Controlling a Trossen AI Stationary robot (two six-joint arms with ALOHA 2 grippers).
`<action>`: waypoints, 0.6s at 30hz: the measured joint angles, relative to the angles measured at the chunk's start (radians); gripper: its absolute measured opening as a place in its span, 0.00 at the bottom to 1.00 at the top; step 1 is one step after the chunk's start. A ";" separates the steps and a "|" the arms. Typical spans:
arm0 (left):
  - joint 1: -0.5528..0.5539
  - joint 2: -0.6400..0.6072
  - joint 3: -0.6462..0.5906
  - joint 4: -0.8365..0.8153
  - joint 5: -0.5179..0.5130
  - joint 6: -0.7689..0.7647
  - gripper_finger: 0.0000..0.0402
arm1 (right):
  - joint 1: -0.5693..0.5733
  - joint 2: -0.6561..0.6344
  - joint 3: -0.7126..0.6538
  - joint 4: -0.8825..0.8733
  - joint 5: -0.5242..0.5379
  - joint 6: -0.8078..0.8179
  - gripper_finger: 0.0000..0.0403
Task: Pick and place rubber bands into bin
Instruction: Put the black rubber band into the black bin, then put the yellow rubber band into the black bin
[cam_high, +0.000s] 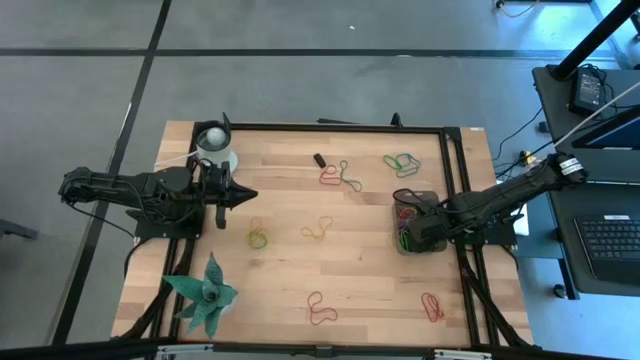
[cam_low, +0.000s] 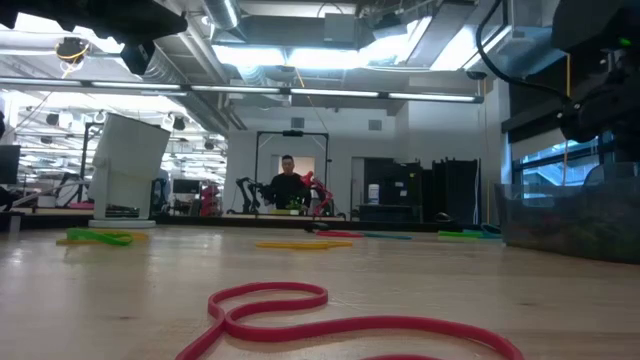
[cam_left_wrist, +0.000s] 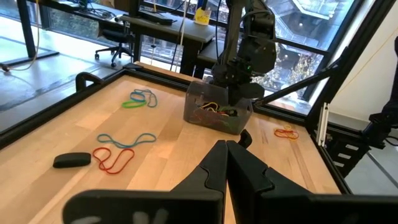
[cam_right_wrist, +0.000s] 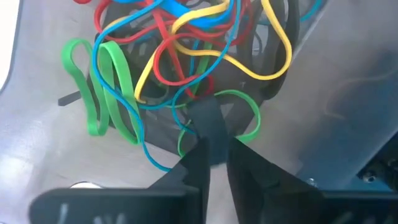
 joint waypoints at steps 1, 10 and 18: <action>0.000 0.000 0.000 0.000 0.000 0.000 0.01 | 0.000 0.000 0.000 0.000 0.000 -0.001 0.16; 0.000 0.000 0.000 0.000 -0.024 0.000 0.01 | -0.007 0.000 0.055 -0.047 0.008 -0.085 0.23; 0.000 0.000 0.000 0.000 -0.031 0.000 0.01 | -0.029 0.000 0.253 -0.268 0.131 -0.315 0.23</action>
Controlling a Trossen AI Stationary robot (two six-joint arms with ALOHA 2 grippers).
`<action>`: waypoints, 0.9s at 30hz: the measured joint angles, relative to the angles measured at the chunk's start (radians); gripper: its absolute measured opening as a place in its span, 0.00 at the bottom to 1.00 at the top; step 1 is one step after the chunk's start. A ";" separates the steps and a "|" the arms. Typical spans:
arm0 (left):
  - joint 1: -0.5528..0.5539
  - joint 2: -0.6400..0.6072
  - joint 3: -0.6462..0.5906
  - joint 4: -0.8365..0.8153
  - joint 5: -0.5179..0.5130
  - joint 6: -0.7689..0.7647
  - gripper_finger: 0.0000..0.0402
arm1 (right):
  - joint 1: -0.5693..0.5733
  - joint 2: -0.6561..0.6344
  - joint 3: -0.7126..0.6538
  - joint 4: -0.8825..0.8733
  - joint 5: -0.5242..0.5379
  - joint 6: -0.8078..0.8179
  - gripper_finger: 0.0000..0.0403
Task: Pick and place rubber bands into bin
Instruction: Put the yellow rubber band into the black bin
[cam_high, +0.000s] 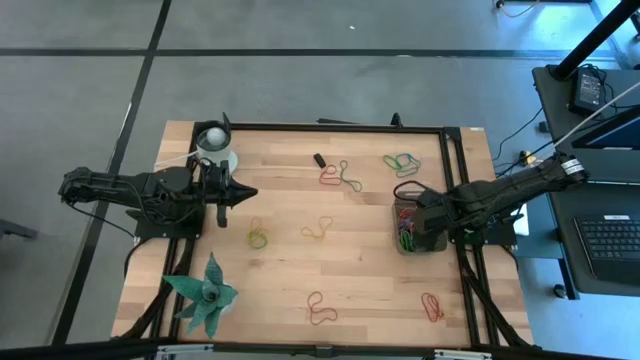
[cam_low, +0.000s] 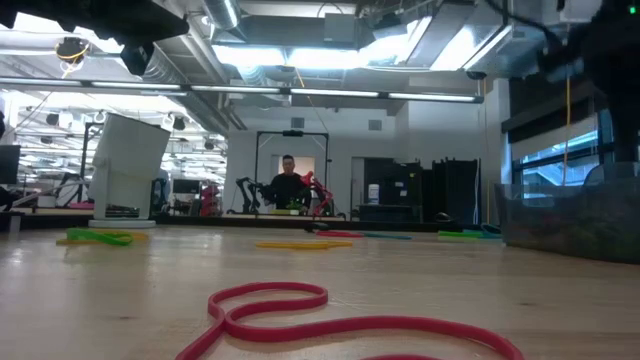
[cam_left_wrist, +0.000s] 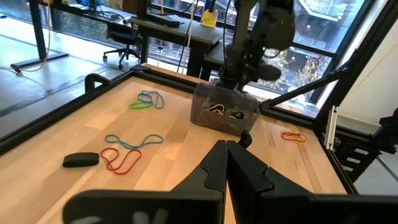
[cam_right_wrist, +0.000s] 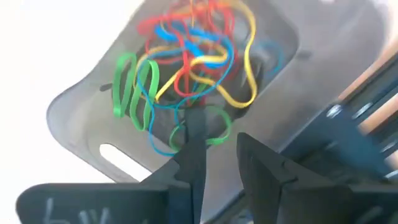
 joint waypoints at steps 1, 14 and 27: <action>0.000 0.000 0.000 0.000 0.000 0.000 0.01 | 0.000 0.000 0.020 -0.015 0.020 -0.039 0.23; 0.000 0.000 0.000 0.000 0.000 0.000 0.01 | -0.001 0.000 0.067 0.299 0.211 -0.268 0.23; 0.000 0.000 0.000 0.000 0.000 0.000 0.01 | -0.088 0.028 0.067 0.779 0.267 -0.797 0.23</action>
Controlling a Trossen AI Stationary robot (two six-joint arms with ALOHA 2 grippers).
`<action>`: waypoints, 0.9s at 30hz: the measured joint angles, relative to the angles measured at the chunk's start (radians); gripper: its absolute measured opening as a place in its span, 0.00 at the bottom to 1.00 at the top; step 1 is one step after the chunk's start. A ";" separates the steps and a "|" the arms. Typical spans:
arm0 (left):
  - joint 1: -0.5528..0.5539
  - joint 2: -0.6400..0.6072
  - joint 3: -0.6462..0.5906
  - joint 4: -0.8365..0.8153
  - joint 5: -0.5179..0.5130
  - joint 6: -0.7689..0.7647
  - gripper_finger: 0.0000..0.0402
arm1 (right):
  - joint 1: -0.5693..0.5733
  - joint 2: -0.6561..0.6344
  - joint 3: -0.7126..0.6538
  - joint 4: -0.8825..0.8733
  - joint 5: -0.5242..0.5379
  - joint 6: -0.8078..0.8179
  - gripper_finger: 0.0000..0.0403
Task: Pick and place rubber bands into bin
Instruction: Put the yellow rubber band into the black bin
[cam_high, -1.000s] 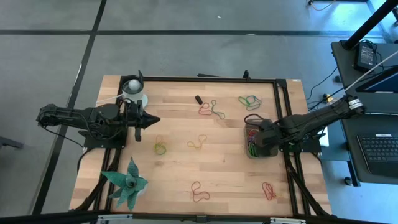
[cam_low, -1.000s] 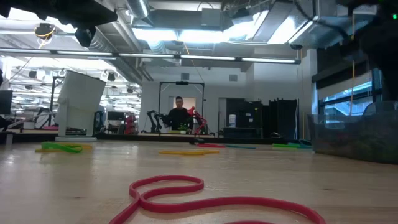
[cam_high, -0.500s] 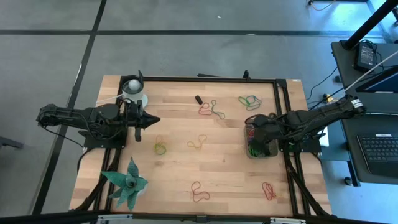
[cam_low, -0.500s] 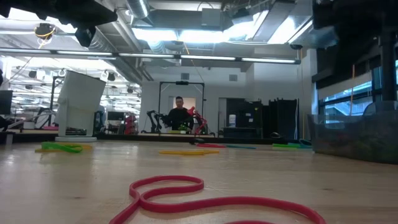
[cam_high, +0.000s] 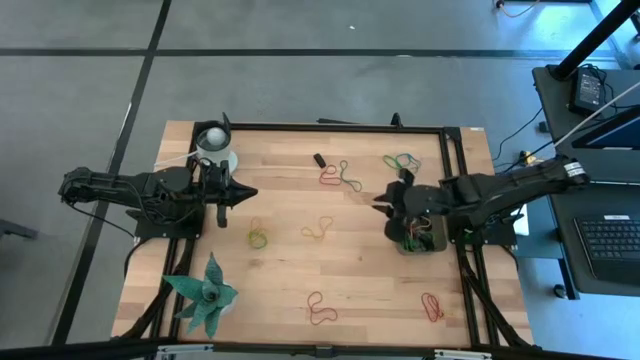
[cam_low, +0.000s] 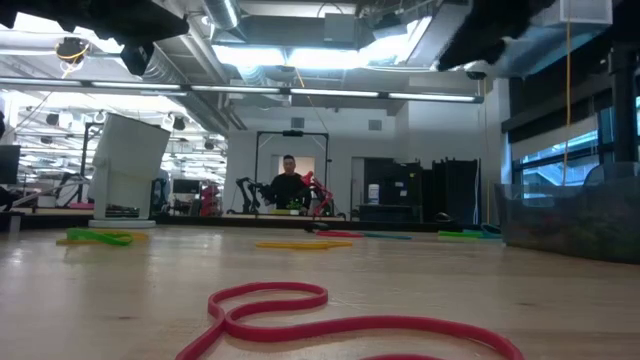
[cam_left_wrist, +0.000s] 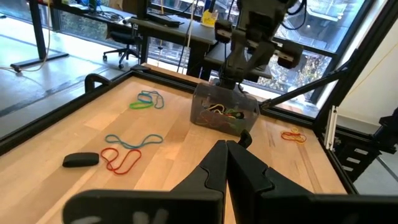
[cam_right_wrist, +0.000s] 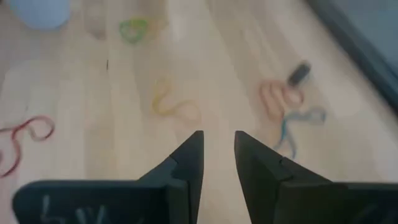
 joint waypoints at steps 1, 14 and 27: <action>0.000 0.000 0.000 0.000 0.000 0.000 0.01 | -0.012 0.010 0.000 0.038 -0.001 -0.031 0.23; 0.000 0.000 0.000 -0.001 0.000 0.017 0.01 | -0.145 0.257 0.126 0.359 -0.068 -0.191 0.34; 0.000 0.000 0.000 -0.006 0.000 0.262 0.01 | -0.214 0.801 0.779 -0.235 -0.186 -0.190 0.58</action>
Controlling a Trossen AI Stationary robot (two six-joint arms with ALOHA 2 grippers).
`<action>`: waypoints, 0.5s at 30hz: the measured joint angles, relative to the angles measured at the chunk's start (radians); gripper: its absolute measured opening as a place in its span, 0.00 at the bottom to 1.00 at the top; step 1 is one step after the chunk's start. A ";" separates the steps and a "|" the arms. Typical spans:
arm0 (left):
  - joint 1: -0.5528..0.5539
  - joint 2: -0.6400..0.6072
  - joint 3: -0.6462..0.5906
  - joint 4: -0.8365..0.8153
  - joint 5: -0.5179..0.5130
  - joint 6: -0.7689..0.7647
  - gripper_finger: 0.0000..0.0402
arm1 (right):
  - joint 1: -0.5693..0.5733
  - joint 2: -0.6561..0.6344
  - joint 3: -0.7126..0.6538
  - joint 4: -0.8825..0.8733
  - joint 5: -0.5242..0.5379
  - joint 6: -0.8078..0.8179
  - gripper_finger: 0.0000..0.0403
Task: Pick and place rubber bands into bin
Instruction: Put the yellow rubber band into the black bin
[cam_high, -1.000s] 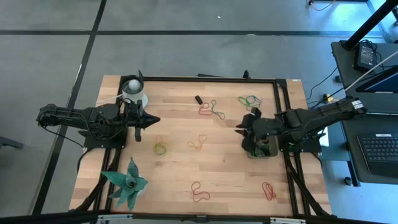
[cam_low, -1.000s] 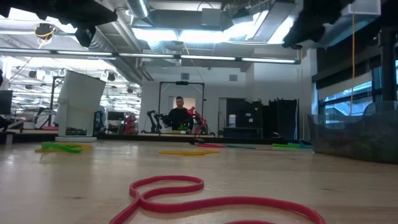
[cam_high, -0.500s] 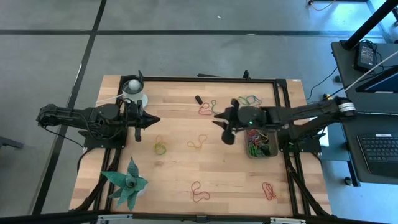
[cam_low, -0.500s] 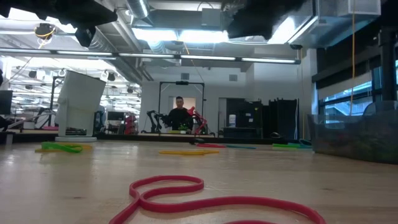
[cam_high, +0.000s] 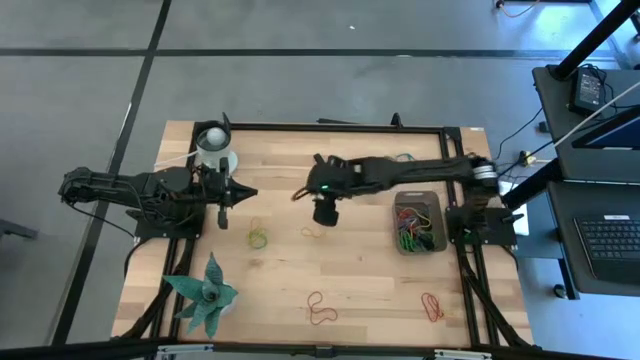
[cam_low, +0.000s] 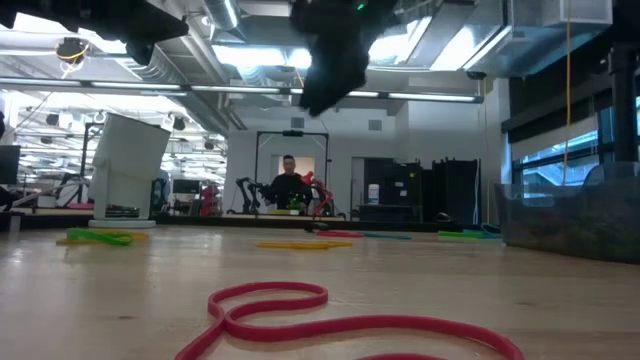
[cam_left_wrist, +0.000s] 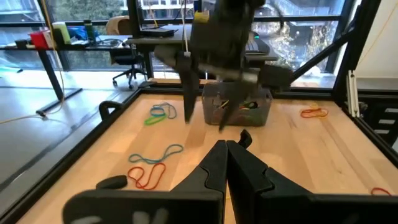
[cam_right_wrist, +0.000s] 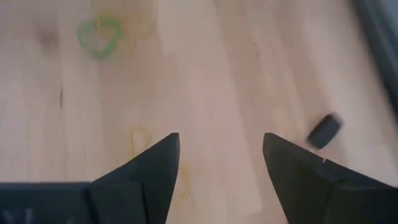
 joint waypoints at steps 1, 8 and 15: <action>0.000 0.000 0.000 -0.001 0.000 0.000 0.01 | 0.000 0.038 0.038 -0.040 -0.012 0.003 0.58; 0.000 0.000 0.000 -0.003 0.000 0.001 0.01 | 0.012 0.231 0.184 -0.188 -0.093 -0.034 0.59; 0.000 0.000 0.000 -0.012 0.000 0.046 0.01 | 0.055 0.335 0.187 -0.183 -0.102 -0.160 0.59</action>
